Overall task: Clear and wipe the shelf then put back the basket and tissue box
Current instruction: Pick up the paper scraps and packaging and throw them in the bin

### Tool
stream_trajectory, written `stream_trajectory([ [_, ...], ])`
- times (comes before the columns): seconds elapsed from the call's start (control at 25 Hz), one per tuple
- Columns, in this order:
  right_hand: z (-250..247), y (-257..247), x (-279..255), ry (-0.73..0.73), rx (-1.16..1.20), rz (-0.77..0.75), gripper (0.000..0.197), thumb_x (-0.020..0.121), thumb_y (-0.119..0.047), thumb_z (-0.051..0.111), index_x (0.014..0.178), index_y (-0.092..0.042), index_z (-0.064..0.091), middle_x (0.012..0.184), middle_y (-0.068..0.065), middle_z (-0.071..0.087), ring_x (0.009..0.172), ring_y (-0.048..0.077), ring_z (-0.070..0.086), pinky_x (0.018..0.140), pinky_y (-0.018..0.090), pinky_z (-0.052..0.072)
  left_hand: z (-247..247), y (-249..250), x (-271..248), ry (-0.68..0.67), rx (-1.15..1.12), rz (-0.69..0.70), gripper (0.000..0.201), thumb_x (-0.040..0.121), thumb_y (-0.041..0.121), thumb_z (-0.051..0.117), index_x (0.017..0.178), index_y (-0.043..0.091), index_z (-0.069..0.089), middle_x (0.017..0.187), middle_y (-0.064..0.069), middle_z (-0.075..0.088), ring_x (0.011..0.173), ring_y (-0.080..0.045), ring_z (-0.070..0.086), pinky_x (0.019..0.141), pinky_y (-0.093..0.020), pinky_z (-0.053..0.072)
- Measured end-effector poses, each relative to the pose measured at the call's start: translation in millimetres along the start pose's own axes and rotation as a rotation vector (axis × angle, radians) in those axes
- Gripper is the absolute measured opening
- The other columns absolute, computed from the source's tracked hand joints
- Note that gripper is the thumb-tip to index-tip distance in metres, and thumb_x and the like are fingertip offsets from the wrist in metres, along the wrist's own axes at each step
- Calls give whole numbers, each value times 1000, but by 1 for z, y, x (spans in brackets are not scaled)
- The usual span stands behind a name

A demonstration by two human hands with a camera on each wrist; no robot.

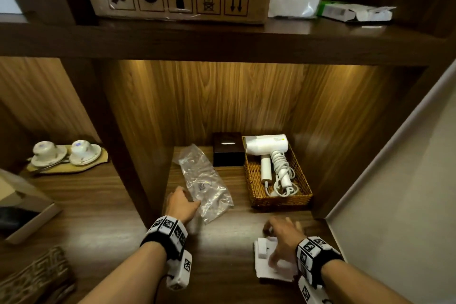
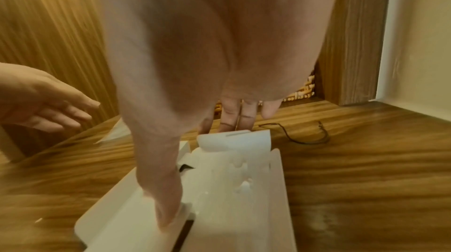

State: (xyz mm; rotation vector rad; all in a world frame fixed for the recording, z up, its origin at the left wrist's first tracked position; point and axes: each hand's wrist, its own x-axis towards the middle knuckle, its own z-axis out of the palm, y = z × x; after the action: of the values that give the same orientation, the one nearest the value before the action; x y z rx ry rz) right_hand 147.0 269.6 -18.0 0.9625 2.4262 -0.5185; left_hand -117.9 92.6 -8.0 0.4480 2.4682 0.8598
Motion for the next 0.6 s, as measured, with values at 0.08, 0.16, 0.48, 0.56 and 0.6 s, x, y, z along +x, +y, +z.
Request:
stream_trajectory([
  [0.08, 2, 4, 2, -25, 19, 12, 71, 59, -43, 95, 118, -37, 57, 130, -7, 61, 129, 23, 48, 102, 42, 34, 5, 11, 12, 30, -8, -84, 51, 84, 33, 82, 120, 4, 60, 107, -10, 67, 92, -25, 66, 72, -32, 50],
  [0.16, 5, 9, 2, -47, 82, 20, 60, 62, -41, 95, 110, -37, 58, 122, -7, 61, 124, 21, 54, 101, 38, 40, 14, 18, 25, 20, -19, -147, 40, 86, 35, 82, 100, 2, 63, 96, -10, 66, 68, -15, 56, 54, -26, 41],
  [0.48, 4, 31, -26, -98, 375, 0, 29, 80, -35, 89, 92, -23, 64, 107, 7, 71, 107, 28, 69, 76, 36, 52, 46, 26, 66, 48, -6, -205, 75, 60, 41, 98, 109, -8, 68, 123, -27, 64, 116, -44, 60, 89, -44, 53],
  [0.56, -1, 47, -38, -103, 443, 77, 35, 81, -31, 87, 110, -18, 72, 116, 6, 76, 109, 24, 72, 91, 39, 59, 49, 26, 70, 54, -54, -242, 75, 57, 37, 100, 106, -10, 68, 120, -28, 67, 114, -44, 62, 84, -43, 55],
  [0.6, -6, 56, -44, -85, 462, 117, 37, 81, -30, 85, 114, -19, 74, 117, 4, 76, 108, 23, 72, 91, 38, 60, 50, 26, 71, 57, -71, -261, 75, 56, 36, 101, 104, -11, 68, 118, -27, 68, 111, -44, 64, 83, -44, 57],
])
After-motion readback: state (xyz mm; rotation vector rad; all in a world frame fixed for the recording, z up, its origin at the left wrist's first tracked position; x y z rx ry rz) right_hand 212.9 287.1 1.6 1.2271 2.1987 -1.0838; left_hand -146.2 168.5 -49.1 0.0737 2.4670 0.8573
